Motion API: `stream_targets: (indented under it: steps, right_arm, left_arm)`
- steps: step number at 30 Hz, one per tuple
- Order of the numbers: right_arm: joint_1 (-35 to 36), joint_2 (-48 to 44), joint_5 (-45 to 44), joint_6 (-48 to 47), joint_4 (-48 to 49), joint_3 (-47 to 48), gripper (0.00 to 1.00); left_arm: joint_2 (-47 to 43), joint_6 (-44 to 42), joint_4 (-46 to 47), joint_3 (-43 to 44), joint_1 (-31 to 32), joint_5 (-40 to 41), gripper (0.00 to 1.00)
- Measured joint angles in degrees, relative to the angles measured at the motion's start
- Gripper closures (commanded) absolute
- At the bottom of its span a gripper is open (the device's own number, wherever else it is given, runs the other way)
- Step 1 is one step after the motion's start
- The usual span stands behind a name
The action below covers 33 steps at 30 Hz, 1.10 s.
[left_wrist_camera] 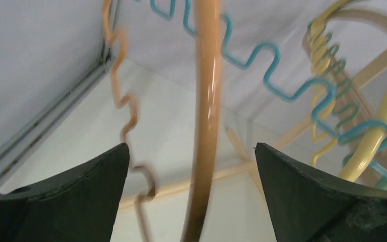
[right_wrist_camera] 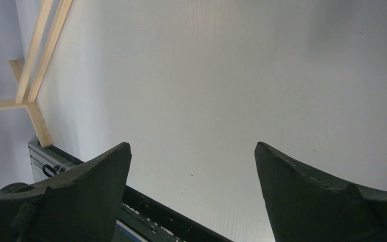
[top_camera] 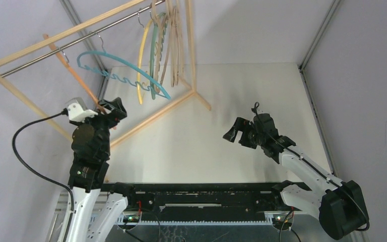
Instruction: Organize the hangers
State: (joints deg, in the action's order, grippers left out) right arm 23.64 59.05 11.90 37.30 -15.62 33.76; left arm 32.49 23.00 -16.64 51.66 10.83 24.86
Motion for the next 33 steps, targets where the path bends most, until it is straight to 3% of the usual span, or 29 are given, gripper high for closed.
stream_targets:
  steps: [12, 33]
  right_arm:
    - [0.1, -0.5, -2.2, -3.9, 2.6, -3.7, 0.00]
    - [1.2, 0.5, -7.6, -9.9, 7.5, -4.7, 0.00]
  left_arm:
    - [-2.6, 6.8, -7.8, -16.6, 0.0, -5.3, 0.00]
    - [-0.4, 9.1, -5.3, -21.2, 4.0, -6.1, 0.00]
